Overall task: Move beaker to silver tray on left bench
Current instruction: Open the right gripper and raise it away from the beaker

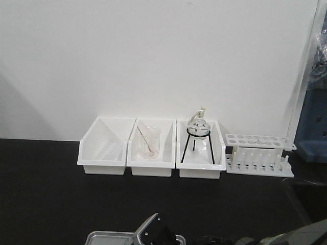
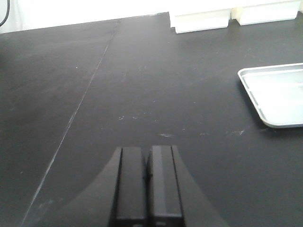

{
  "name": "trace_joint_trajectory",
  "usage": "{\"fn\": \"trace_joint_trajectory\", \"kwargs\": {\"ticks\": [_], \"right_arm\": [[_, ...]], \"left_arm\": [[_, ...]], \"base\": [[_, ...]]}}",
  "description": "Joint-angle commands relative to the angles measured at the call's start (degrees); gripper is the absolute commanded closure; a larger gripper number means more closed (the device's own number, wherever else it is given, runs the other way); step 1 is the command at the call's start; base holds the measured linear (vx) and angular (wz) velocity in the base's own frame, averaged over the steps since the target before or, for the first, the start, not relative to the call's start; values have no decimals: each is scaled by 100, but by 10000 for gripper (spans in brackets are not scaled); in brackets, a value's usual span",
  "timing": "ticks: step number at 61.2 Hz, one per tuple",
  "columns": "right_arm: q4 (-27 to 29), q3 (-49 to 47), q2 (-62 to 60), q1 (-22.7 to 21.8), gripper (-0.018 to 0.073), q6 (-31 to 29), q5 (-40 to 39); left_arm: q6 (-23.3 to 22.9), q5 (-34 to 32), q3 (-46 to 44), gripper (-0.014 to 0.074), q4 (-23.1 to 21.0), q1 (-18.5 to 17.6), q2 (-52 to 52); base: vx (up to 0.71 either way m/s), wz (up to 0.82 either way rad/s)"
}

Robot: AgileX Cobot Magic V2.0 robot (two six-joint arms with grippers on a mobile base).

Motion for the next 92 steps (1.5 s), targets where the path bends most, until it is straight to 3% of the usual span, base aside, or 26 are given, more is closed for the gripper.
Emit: {"fn": "trace_joint_trajectory", "kwargs": {"ticks": [1, 58, 67, 83, 92], "right_arm": [[88, -122, -282, -29, -37, 2, -135], [82, -122, -1726, -29, -34, 49, 304], [-28, -101, -2840, -29, -34, 737, 326], [-1677, 946, -4981, -29, -34, 2167, 750], [-1997, 1710, -5965, -29, -34, 2610, 746]], "left_arm": [[-3, -426, 110, 595, -1, -14, -46], [-3, -426, 110, 595, -1, -14, -46], [-3, -426, 110, 595, -1, -14, -46], [-3, -426, 110, 595, -1, -14, -46], [-3, -426, 110, 595, -1, -14, -46]], "base": [[0, 0], [0, 0], [0, 0], [0, 0], [0, 0]]}}
